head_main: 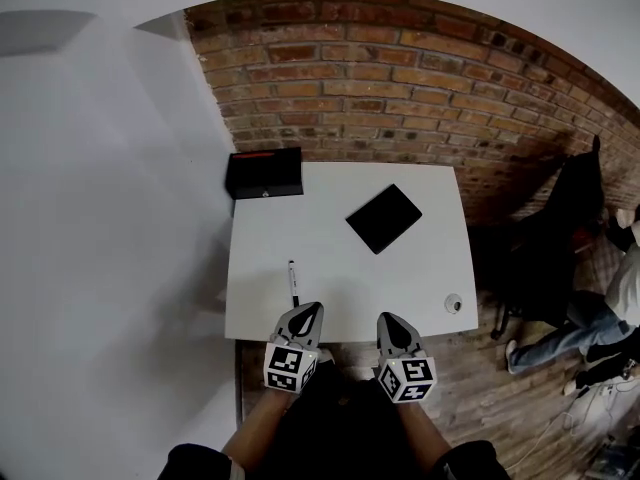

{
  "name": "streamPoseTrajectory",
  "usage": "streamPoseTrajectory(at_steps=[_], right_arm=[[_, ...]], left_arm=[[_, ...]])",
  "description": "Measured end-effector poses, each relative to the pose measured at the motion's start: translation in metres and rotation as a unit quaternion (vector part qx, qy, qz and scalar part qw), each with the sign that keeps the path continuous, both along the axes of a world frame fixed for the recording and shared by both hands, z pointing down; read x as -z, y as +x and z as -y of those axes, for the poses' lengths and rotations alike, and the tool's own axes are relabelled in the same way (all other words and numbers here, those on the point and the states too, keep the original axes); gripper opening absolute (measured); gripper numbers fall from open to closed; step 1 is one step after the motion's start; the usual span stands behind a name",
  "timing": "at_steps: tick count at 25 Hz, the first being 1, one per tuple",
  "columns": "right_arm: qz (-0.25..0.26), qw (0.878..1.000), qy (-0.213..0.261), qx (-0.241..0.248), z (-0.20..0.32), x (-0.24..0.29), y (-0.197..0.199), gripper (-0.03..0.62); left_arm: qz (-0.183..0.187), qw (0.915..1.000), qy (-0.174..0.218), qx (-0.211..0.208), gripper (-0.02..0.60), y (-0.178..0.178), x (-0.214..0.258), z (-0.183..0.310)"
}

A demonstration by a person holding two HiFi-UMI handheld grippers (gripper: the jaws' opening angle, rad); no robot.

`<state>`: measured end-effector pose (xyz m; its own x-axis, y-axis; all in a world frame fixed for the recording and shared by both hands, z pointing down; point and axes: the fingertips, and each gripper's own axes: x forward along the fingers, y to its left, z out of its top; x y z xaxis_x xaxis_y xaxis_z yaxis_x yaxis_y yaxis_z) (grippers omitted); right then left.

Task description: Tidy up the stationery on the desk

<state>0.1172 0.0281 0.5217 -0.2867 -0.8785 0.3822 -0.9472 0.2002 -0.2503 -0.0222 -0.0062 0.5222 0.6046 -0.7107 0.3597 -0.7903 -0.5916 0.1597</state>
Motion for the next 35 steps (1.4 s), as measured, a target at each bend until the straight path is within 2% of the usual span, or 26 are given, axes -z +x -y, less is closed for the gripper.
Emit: streamPoseTrajectory(at_steps=[15, 30, 35], right_arm=[[0.007, 0.999, -0.018, -0.037, 0.037, -0.016, 0.018, 0.023], [0.041, 0.996, -0.056, -0.061, 0.135, -0.054, 0.07, 0.025], [0.043, 0.993, -0.076, -0.074, 0.171, -0.068, 0.089, 0.029]], left_arm=[[0.007, 0.9988, 0.014, -0.047, 0.015, 0.025, 0.002, 0.059], [0.048, 0.9955, 0.001, -0.081, 0.02, 0.081, -0.019, 0.158], [0.059, 0.9947, -0.007, -0.084, 0.092, 0.098, -0.027, 0.196]])
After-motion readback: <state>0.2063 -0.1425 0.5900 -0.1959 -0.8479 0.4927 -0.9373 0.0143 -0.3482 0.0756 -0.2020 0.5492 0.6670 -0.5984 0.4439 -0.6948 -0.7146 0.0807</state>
